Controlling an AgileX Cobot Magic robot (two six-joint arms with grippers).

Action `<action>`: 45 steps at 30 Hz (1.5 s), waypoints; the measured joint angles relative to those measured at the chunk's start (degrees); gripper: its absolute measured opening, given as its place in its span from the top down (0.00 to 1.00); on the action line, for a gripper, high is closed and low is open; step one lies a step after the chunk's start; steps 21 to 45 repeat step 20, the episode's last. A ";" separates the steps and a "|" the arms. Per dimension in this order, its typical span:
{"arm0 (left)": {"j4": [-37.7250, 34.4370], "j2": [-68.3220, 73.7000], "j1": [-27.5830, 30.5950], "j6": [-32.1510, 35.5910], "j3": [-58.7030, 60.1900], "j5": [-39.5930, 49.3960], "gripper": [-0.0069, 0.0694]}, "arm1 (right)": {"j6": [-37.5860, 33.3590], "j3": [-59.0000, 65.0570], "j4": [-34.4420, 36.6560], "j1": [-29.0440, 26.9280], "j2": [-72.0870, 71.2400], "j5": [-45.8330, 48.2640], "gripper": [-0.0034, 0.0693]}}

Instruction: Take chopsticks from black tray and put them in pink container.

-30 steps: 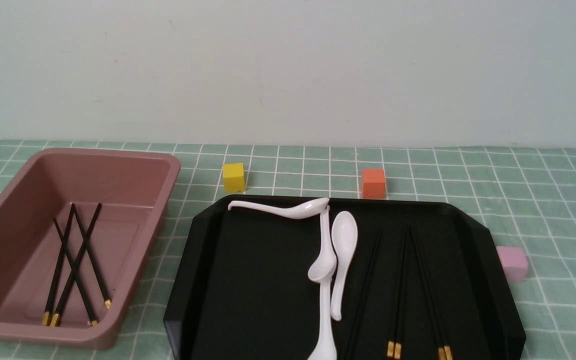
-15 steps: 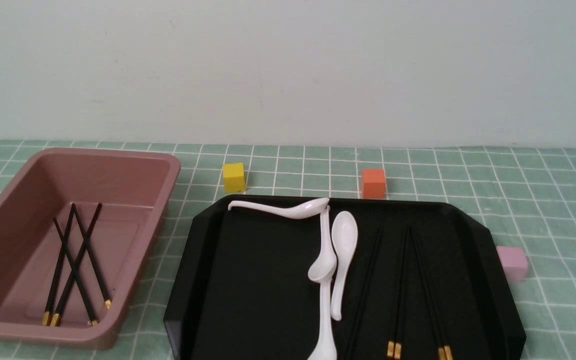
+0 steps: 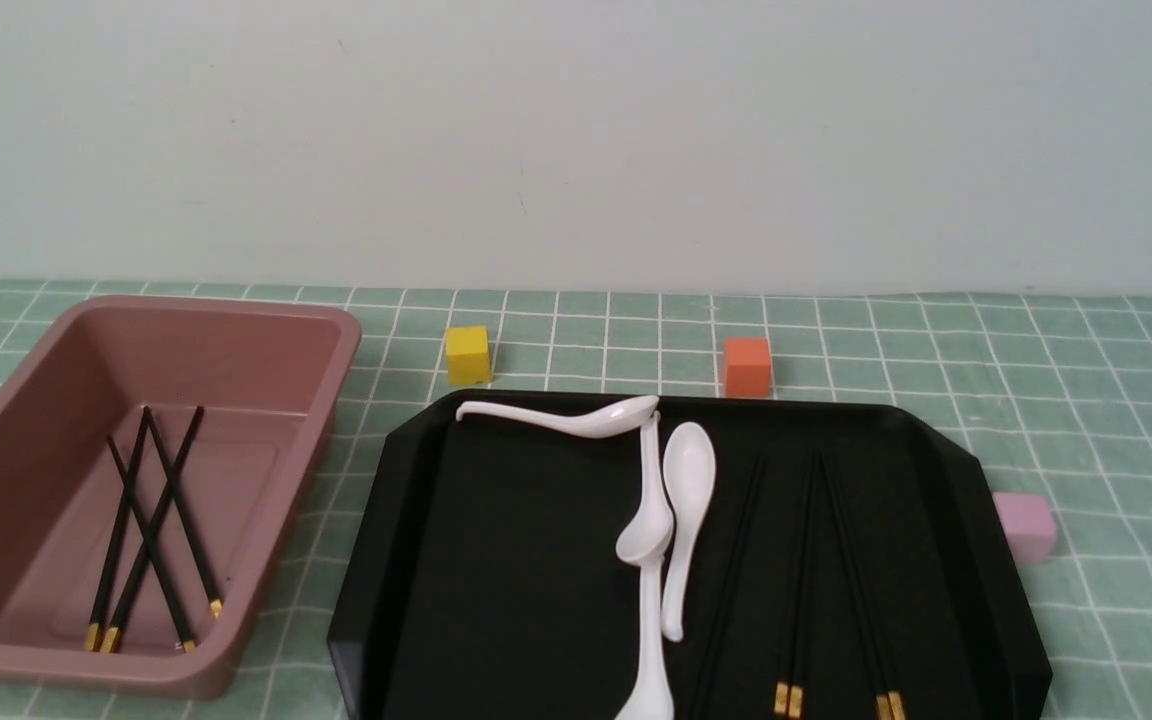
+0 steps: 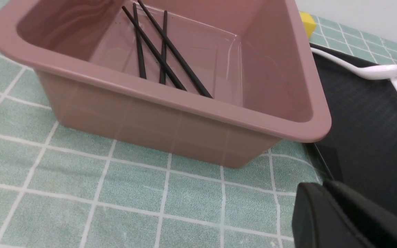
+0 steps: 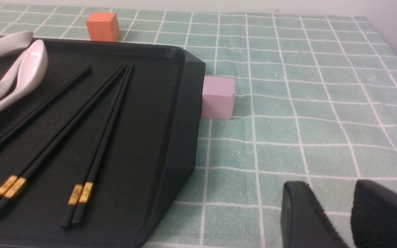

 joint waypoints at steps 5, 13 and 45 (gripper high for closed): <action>0.00 0.00 0.00 0.00 0.00 0.00 0.86 | 0.00 0.00 0.00 0.00 0.00 0.00 0.62; 0.00 0.00 0.00 -0.01 0.00 0.00 0.85 | 0.00 0.00 0.00 0.00 0.00 0.00 0.62; 0.00 0.00 0.00 -0.06 0.00 0.00 0.84 | 0.00 0.00 0.00 0.00 0.00 0.00 0.62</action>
